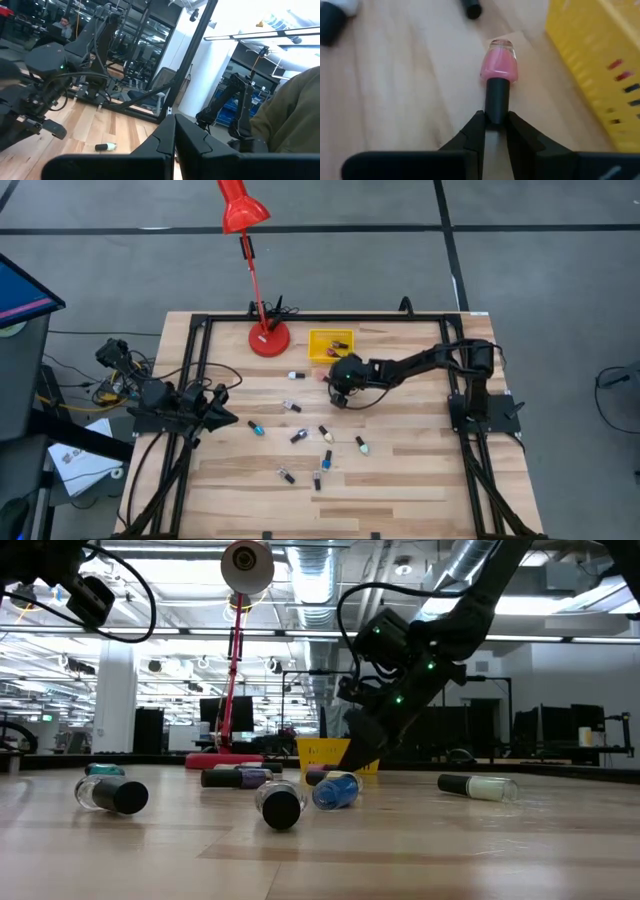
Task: Pick & Place Nail Polish
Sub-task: Put the pink nail polish bottle into the yellow bin
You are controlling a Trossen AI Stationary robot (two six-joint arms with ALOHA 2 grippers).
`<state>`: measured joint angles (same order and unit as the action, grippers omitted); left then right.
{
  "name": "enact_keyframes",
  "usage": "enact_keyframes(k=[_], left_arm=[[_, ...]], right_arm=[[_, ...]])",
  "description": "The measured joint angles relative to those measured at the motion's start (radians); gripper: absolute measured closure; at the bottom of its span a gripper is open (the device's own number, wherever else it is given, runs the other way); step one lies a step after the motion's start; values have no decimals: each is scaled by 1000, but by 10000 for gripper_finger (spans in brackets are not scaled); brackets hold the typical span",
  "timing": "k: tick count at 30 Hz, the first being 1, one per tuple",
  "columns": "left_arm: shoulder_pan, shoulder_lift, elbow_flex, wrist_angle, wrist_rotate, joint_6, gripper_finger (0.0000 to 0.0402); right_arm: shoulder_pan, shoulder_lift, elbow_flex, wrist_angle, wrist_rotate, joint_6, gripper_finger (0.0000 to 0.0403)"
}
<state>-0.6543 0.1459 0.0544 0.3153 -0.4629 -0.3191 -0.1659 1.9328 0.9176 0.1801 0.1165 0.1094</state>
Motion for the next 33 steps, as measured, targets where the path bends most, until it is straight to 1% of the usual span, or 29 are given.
enact_keyframes(k=[6,12,16,22,25,29,33], left_arm=[[0,0,0,1,0,0,400],[0,0,0,1,0,0,400],[0,0,0,2,0,0,400],[0,0,0,3,0,0,400],[0,0,0,3,0,0,400],[0,0,0,5,0,0,400],[0,0,0,6,0,0,400]], right_arm=[[29,-35,-4,-18,-57,39,349],[41,-99,-3,-2,-49,41,349],[25,-162,-2,-1,-48,25,349],[-63,-268,-2,-2,-42,-18,349],[-122,-298,-1,-1,-42,-39,349],[-199,-306,-1,-11,-46,-58,349],[-257,-294,0,-35,-96,-91,349]])
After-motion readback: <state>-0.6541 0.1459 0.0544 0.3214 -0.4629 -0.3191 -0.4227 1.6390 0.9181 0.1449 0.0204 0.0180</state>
